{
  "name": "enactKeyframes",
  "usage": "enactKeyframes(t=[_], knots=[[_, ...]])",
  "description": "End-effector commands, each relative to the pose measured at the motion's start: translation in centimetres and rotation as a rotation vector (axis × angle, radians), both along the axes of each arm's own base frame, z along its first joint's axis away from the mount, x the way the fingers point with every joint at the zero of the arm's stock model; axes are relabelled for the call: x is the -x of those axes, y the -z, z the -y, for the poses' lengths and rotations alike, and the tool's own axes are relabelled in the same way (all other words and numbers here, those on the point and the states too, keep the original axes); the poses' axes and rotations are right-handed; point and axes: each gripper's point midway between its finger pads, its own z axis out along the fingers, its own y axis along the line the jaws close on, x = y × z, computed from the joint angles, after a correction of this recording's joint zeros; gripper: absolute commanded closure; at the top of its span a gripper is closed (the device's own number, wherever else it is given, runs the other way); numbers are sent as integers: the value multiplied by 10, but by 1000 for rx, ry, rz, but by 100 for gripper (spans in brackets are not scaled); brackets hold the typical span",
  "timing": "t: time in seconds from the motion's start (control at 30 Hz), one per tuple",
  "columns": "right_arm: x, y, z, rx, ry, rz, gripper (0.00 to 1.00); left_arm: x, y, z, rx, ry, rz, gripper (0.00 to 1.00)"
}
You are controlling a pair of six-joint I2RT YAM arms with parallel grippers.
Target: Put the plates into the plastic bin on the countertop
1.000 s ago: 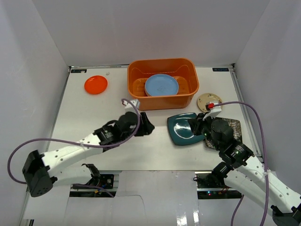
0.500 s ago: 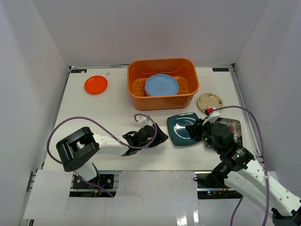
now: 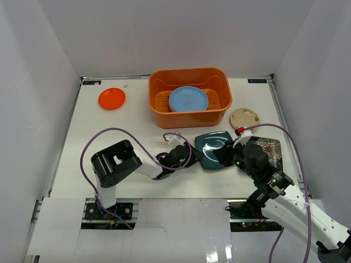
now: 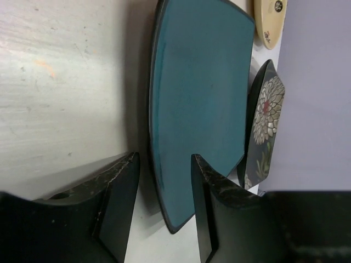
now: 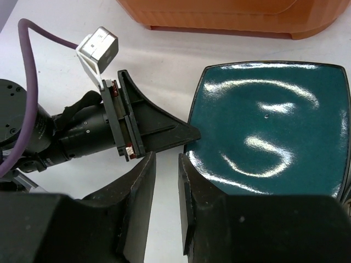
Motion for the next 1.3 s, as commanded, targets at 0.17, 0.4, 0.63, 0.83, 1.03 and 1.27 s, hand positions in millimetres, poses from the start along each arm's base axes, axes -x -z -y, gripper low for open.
enactKeyframes(t=[0.17, 0.4, 0.63, 0.83, 1.03, 1.27], knots=[[-5, -10, -13, -49, -26, 25, 71, -10, 24, 0, -26, -51, 6, 60], [-5, -3, -13, -42, -26, 9, 71, -8, 29, -14, -33, -73, 14, 97], [0, 3, -21, -45, -79, -9, 53, 13, -13, -58, 10, -76, 69, 100], [12, 5, -39, -59, -193, -63, 2, 41, -84, -100, 193, -60, 167, 100], [9, -1, -39, -101, -200, -85, 10, 63, -124, -126, 307, -10, 239, 100], [16, -1, -48, -244, -286, -158, 10, 81, -177, -149, 465, 23, 351, 100]])
